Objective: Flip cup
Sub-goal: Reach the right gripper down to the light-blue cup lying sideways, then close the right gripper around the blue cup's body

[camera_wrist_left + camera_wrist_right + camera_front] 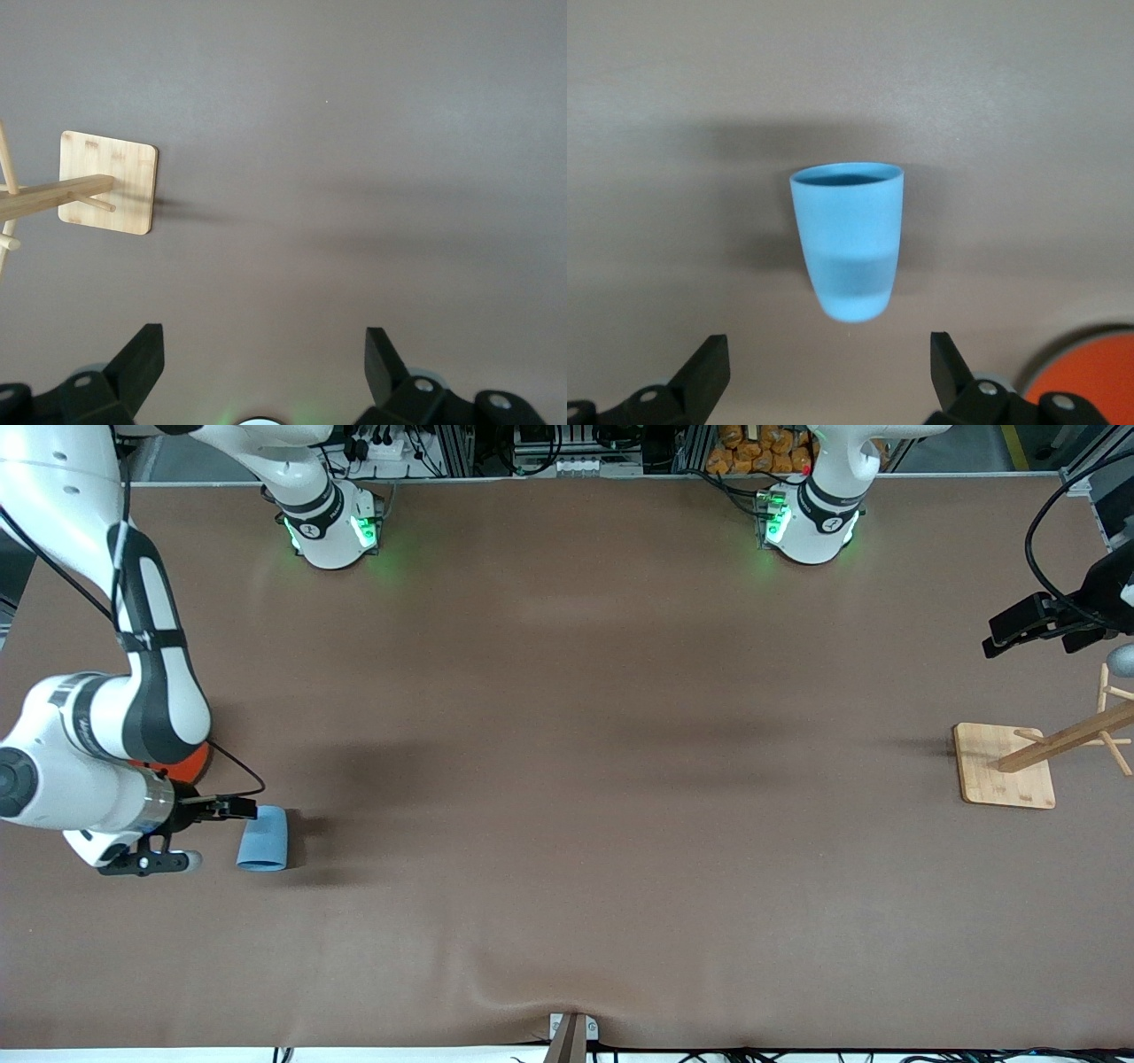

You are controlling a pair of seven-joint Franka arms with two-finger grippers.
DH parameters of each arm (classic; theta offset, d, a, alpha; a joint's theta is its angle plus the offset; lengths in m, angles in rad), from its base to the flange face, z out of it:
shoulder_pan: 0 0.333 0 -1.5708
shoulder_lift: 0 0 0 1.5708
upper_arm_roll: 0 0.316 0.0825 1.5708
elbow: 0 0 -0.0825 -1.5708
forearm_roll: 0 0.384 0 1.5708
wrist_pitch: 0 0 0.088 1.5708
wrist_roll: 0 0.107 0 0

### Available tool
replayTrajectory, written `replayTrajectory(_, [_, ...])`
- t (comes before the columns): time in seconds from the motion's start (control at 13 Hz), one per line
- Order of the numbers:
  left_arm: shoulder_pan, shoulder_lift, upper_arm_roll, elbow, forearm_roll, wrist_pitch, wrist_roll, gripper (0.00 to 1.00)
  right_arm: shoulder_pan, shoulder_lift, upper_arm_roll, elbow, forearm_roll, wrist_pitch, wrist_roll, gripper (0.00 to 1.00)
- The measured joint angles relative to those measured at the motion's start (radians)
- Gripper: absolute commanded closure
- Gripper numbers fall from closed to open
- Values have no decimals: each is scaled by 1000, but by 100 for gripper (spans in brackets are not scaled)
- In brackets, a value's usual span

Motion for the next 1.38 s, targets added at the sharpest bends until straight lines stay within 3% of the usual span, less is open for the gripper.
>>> replayTrajectory(1.38, [0,0,0,0,0,-1,0,0,-7,182,-2,0,0,208,-145,0])
